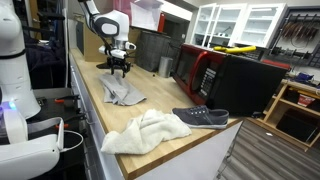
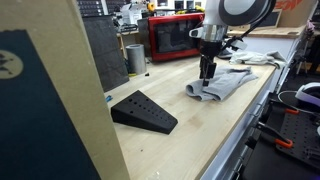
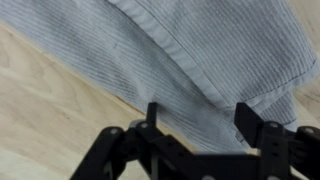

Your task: Fold the grey towel once from top to bottom and twice from right to left.

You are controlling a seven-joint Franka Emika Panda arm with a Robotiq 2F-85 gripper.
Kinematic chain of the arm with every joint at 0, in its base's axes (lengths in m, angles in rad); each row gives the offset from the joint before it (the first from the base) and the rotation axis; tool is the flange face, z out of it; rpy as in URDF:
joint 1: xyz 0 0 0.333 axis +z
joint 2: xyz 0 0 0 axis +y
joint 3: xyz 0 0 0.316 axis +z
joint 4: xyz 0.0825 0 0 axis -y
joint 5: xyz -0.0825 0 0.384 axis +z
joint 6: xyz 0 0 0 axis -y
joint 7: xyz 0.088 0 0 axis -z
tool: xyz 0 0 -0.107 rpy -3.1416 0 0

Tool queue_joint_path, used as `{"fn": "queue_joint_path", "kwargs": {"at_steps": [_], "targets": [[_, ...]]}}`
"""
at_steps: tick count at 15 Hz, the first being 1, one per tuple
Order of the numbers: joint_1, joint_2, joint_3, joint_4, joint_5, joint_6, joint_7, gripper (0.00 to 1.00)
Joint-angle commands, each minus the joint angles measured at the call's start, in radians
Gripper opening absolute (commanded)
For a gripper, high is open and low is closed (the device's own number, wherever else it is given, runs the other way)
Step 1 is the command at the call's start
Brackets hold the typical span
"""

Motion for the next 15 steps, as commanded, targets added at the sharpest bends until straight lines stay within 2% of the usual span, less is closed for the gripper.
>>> {"fn": "queue_joint_path", "kwargs": {"at_steps": [1, 7, 8, 15], "targets": [[-0.028, 0.063, 0.025, 0.031, 0.013, 0.028, -0.059, 0.49], [-0.055, 0.038, 0.062, 0.042, 0.039, 0.02, -0.084, 0.05], [-0.057, 0.029, 0.066, 0.045, 0.041, 0.019, -0.084, 0.0], [-0.059, 0.009, 0.055, 0.083, 0.023, 0.037, -0.065, 0.01]]}}
